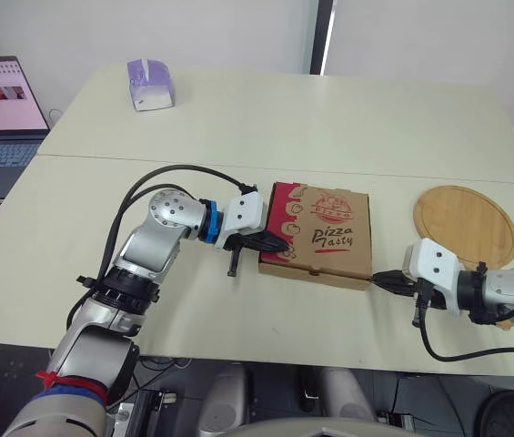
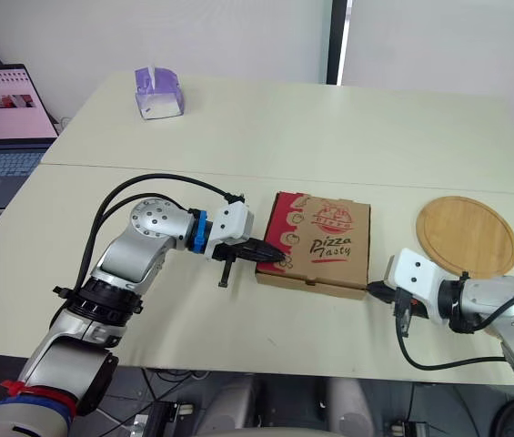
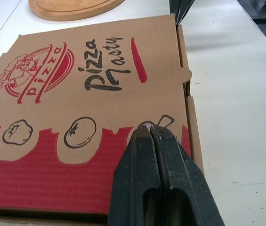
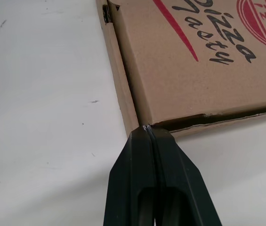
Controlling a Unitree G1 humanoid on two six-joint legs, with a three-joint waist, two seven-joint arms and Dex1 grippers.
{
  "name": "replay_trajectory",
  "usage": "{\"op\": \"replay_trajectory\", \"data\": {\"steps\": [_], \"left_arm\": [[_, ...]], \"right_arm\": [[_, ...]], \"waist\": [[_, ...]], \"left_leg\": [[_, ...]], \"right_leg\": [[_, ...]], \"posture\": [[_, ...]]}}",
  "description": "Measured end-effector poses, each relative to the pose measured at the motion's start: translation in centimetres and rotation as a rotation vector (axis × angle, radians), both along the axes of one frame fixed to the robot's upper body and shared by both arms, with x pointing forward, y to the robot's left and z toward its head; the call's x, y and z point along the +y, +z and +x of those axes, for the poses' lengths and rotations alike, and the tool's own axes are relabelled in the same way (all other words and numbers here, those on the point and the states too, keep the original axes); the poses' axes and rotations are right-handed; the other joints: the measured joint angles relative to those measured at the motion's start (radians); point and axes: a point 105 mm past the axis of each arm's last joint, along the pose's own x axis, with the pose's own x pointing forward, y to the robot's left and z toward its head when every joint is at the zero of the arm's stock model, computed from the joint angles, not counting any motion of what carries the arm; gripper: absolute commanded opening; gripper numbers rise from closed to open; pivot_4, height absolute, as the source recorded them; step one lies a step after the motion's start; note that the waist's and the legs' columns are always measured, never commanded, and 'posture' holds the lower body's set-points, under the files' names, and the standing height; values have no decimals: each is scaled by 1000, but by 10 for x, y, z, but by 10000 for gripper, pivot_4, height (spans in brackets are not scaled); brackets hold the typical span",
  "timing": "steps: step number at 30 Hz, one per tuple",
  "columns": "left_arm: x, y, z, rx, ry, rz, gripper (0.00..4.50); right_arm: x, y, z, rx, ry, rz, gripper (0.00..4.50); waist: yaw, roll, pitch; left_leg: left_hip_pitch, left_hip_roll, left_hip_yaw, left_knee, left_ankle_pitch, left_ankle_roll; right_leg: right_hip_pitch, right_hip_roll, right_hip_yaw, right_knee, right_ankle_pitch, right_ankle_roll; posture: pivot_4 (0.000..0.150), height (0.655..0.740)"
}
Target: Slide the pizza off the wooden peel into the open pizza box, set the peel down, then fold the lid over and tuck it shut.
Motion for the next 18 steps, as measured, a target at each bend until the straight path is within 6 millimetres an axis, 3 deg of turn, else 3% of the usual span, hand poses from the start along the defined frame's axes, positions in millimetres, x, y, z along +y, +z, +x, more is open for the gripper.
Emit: {"op": "replay_trajectory", "data": {"steps": [4,7,13,18], "left_arm": [[1,-2,0,4,8,1,0],[1,-2,1,3,14,2,0],[3,-5,2,9,23,17,0],[9,-13,4,34,63,65,0]], "right_arm": [[-10,19,5,-21,-33,9,502],[-5,31,12,-52,-38,50,502],[9,1,14,-1,-25,19,502],[12,-2,15,-25,-8,-12,502]], "waist": [[1,0,0],[1,0,0],[1,0,0],[1,0,-1]], "left_leg": [[0,0,0,0,0,0],[0,0,-1,0,0,0],[0,0,0,0,0,0],[1,0,0,0,0,0]], "right_leg": [[0,-1,0,0,0,0],[0,0,-1,0,0,0],[0,-1,0,0,0,0],[1,-1,0,0,0,0]], "posture": [[1500,7218],[1500,7218],[1500,7218],[1500,7218]]}}
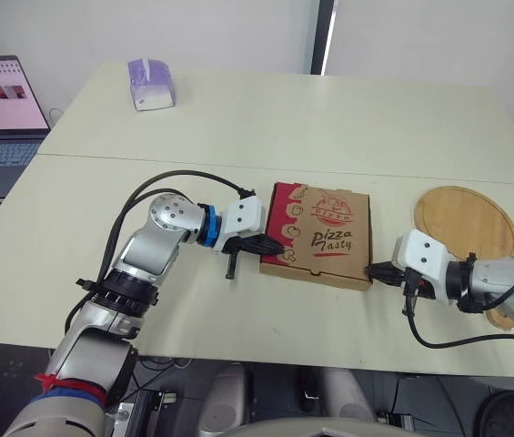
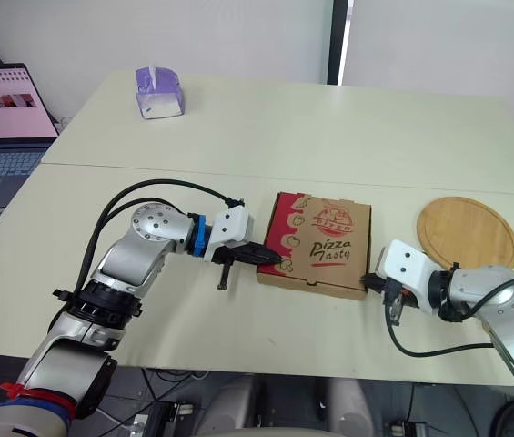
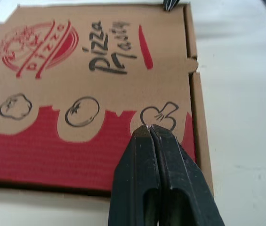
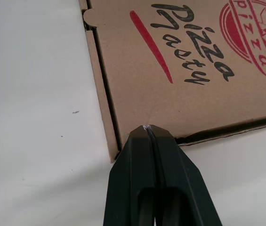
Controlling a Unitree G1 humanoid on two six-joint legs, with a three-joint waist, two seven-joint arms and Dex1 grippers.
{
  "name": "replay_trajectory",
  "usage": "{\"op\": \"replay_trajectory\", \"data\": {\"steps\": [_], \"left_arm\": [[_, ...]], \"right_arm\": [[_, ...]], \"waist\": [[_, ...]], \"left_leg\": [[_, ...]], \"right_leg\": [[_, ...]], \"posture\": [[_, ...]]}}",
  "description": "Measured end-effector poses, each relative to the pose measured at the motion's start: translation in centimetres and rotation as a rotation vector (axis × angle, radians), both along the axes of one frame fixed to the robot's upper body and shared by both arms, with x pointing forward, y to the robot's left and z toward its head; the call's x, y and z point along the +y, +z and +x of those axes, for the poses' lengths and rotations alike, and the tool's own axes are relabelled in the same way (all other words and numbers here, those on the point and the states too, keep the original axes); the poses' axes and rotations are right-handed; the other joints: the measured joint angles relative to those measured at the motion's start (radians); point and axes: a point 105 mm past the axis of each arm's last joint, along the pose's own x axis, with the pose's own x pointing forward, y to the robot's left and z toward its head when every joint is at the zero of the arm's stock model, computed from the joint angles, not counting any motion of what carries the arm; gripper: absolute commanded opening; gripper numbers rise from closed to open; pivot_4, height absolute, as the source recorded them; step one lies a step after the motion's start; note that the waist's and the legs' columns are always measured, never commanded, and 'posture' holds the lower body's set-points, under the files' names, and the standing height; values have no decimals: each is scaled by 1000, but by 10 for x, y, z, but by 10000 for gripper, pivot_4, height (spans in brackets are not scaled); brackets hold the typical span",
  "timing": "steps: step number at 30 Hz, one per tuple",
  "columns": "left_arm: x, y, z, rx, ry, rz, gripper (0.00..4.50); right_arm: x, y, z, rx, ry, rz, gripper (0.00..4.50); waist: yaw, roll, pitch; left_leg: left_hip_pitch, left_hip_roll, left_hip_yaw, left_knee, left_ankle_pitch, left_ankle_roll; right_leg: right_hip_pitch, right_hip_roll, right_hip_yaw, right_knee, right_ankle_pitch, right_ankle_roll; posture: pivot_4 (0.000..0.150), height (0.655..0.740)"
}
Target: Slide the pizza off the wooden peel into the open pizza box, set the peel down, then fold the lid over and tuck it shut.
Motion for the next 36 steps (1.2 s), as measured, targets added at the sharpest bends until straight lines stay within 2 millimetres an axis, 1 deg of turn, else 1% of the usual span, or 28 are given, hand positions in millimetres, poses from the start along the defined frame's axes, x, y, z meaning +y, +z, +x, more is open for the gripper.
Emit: {"op": "replay_trajectory", "data": {"steps": [6,11,12,14,16,17,19,22,25,27,28,29,31,33,36], "left_arm": [[2,-3,-1,10,21,10,0],[10,1,-1,57,65,-34,0],[13,4,0,80,92,-63,0],[19,16,7,97,166,-132,0],[30,29,17,79,259,-184,0],[35,32,21,67,298,-194,0],[48,33,32,43,400,-202,0],[59,16,41,29,519,-166,0],[54,-8,34,79,532,-133,0],[39,-22,25,125,498,-129,0],[31,-26,20,139,473,-127,0],[24,-27,17,146,450,-126,0],[23,-24,14,150,437,-119,0],[18,-23,10,154,408,-113,0],[12,-27,0,191,373,-105,0]], "right_arm": [[2,0,1,-13,8,-10,502],[1,8,3,-22,-26,37,502],[-1,12,5,-32,-42,52,502],[-5,24,10,-72,-83,77,502],[-13,36,18,-130,-145,82,502],[-17,37,20,-147,-170,78,502],[-25,33,28,-168,-241,66,502],[-34,15,35,-153,-310,20,502],[-28,-3,36,-118,-311,15,502],[-17,-12,35,-91,-285,31,502],[-12,-14,34,-82,-267,42,502],[-10,-15,35,-82,-262,45,502],[-11,-15,35,-82,-259,36,502],[-14,-16,35,-79,-257,23,502],[-20,-14,34,-73,-259,5,502]], "waist": [[0,0,0],[-2,0,0],[-2,0,0],[-2,0,0],[-1,0,0],[-1,0,0],[0,0,0],[0,0,0],[0,0,0],[0,0,0],[0,0,0],[0,0,0],[0,0,0],[0,1,0],[0,1,0]], "left_leg": [[6,1,0,0,0,0],[5,1,0,0,0,0],[4,1,0,0,0,0],[2,1,0,0,0,0],[2,1,-1,0,0,0],[2,1,-1,0,0,0],[2,1,-1,-1,0,0],[1,0,0,-1,0,0],[-1,0,0,-1,0,-1],[-2,0,-1,-1,0,-1],[-2,0,-1,-1,0,-1],[-2,0,-1,-1,0,-1],[-2,0,-1,-1,0,-1],[-1,0,-1,-1,0,-1],[-2,0,-1,-1,0,-1]], "right_leg": [[6,1,0,0,0,0],[4,1,0,1,0,0],[3,1,0,1,0,0],[1,1,0,1,0,0],[1,0,0,1,0,0],[1,0,0,1,0,0],[1,0,0,0,0,0],[0,-1,1,0,0,0],[-2,-1,1,0,0,0],[-2,-1,1,0,0,0],[-2,-1,0,0,0,0],[-2,-1,0,0,0,0],[-2,-1,0,0,0,0],[-2,-1,0,0,0,0],[-2,-1,0,0,0,0]], "posture": [[1500,7218],[1500,7218],[1500,7218],[1500,7218],[1500,7218],[1500,7218],[1500,7218],[1500,7218],[1500,7218],[1500,7218],[1500,7218],[1500,7218],[1500,7218],[1500,7218],[1500,7218]]}}
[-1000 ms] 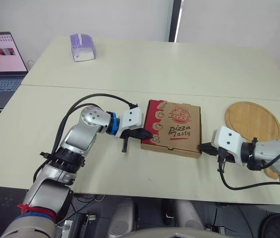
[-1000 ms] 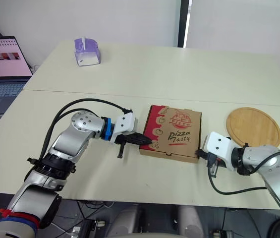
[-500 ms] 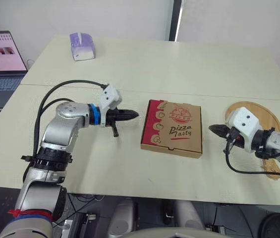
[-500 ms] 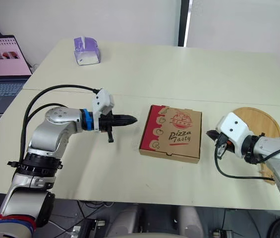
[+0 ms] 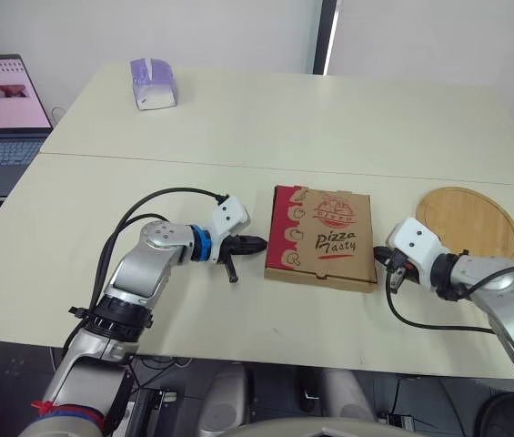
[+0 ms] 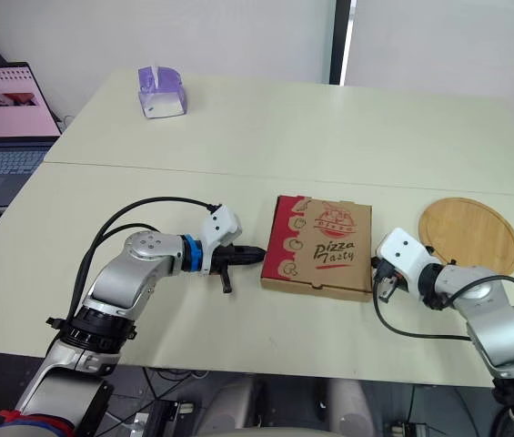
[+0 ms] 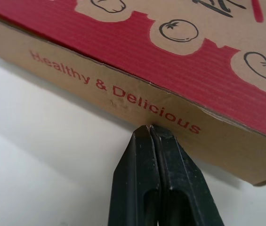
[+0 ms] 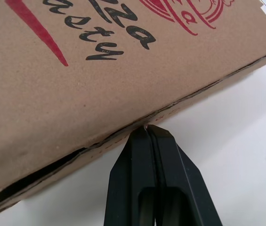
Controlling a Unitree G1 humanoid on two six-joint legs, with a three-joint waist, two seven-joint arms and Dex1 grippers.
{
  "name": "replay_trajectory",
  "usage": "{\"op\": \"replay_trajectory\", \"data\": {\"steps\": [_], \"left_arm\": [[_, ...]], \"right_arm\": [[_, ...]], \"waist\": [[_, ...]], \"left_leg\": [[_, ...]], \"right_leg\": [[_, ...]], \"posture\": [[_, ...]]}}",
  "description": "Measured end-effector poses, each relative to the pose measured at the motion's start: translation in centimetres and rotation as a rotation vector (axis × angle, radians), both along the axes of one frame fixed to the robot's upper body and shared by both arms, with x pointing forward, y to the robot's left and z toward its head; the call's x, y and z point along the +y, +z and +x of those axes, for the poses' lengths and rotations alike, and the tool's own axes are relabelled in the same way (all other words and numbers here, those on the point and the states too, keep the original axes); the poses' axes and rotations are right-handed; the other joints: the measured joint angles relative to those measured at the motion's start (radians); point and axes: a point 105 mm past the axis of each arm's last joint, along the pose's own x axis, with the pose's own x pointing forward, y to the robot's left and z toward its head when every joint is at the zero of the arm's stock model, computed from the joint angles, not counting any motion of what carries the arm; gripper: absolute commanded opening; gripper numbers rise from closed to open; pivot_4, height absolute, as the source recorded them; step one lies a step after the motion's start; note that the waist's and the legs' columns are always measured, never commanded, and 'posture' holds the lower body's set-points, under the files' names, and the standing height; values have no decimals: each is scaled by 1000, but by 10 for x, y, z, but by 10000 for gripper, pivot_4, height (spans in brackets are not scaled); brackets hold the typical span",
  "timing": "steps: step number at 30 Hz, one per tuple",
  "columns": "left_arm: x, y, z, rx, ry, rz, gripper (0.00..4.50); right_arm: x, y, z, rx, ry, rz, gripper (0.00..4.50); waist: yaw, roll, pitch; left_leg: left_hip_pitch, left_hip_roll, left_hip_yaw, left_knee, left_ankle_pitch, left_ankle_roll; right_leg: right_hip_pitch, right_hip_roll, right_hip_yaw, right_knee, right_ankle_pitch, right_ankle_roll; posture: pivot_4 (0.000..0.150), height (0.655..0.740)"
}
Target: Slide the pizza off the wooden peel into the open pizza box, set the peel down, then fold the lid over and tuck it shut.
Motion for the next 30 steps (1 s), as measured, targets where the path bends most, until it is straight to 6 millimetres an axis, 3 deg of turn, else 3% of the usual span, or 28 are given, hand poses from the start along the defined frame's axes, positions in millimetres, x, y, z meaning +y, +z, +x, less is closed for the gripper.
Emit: {"op": "replay_trajectory", "data": {"steps": [8,16,20,24,27,30], "left_arm": [[-4,-2,-4,12,-9,1,0],[1,-1,-4,-1,-10,14,0],[8,1,-7,4,-15,6,0],[44,17,2,-33,95,1,0],[90,28,17,-86,261,35,0],[136,25,26,-102,443,104,0]], "right_arm": [[-7,0,-2,19,3,-13,502],[-5,0,-3,16,21,-10,502],[-14,6,-5,17,16,-14,502],[-36,25,-14,-4,-42,26,502],[-60,35,-26,-33,-108,9,502],[-93,33,-43,-25,-190,-33,502]], "waist": [[0,0,0],[0,0,0],[0,0,0],[1,0,0],[1,0,0],[1,0,0]], "left_leg": [[0,0,0,0,0,0],[0,0,0,0,0,0],[0,0,0,0,0,0],[0,1,-1,0,0,0],[1,1,-1,-1,0,0],[1,0,-1,-1,0,0]], "right_leg": [[0,0,0,0,0,0],[0,0,0,0,0,0],[0,0,0,0,0,0],[0,0,-1,0,0,0],[0,0,-1,0,0,0],[1,0,-1,-1,0,0]], "posture": [[1500,7218],[1500,7218],[1500,7218],[1500,7218],[1500,7218],[1500,7218]]}}
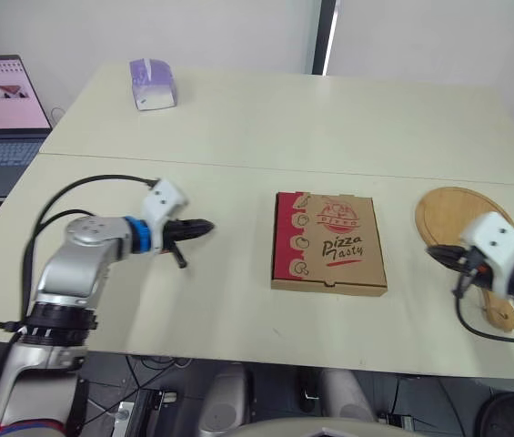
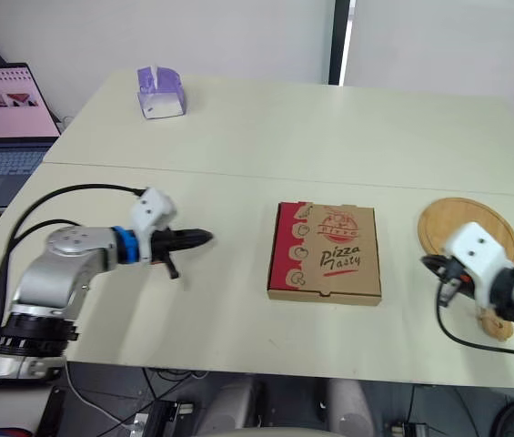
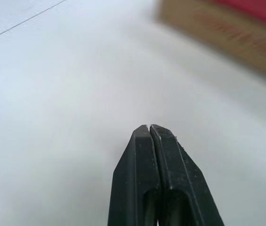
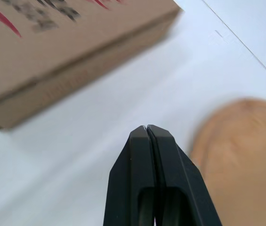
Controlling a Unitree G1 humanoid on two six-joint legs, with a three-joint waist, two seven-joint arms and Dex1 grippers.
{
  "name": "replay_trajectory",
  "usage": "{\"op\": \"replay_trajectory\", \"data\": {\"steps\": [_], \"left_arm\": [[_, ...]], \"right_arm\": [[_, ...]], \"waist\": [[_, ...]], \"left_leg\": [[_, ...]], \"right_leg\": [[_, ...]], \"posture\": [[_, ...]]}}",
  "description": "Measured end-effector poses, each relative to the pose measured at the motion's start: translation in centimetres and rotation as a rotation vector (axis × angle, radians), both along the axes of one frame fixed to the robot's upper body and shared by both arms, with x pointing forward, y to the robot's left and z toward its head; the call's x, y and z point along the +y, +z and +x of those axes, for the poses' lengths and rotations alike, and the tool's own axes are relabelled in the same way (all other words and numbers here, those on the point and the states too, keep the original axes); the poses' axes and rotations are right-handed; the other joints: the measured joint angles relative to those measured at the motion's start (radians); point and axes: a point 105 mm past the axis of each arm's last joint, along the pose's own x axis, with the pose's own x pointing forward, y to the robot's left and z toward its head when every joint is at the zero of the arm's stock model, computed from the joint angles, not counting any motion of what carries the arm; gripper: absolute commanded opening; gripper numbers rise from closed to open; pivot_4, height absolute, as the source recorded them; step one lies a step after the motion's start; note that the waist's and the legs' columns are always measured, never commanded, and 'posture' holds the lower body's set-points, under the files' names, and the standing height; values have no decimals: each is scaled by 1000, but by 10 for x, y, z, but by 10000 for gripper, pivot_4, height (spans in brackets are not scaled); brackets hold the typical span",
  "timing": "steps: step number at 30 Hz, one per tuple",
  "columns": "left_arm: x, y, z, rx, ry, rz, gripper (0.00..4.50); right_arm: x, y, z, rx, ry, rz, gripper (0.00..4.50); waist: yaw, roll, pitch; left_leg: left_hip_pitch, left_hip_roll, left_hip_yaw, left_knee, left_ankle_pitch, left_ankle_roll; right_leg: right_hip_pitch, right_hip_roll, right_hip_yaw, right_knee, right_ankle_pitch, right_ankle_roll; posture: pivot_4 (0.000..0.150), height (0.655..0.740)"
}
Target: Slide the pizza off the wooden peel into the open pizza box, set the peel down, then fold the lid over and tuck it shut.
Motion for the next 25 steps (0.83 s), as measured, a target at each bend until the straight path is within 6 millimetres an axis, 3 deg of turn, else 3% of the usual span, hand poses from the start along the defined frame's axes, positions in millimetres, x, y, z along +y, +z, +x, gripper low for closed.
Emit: {"op": "replay_trajectory", "data": {"steps": [4,8,12,16,25], "left_arm": [[53,-8,-4,-55,175,128,0],[77,-13,-10,-70,224,183,0],[81,-12,-12,-73,202,194,0],[80,-12,-14,-56,184,190,0],[66,-13,-12,-29,157,133,0]], "right_arm": [[-57,-2,-24,25,-109,-123,502],[-90,-1,-41,39,-133,-194,502],[-111,-5,-55,93,-141,-232,502],[-124,3,-53,68,-170,-251,502],[-122,10,-43,24,-161,-256,502]], "waist": [[0,0,0],[-1,0,0],[-1,0,0],[-3,0,0],[-4,0,0]], "left_leg": [[1,0,2,-1,0,0],[2,0,3,-1,0,0],[5,0,4,-1,0,0],[8,1,9,-2,0,0],[13,1,14,-3,0,0]], "right_leg": [[0,-1,2,-1,0,0],[1,0,3,0,0,0],[3,0,4,1,-1,1],[5,1,9,2,-2,6],[6,1,14,2,-1,8]], "posture": [[1500,7218],[1500,7218],[1500,7218],[1500,7218],[1500,7218]]}}
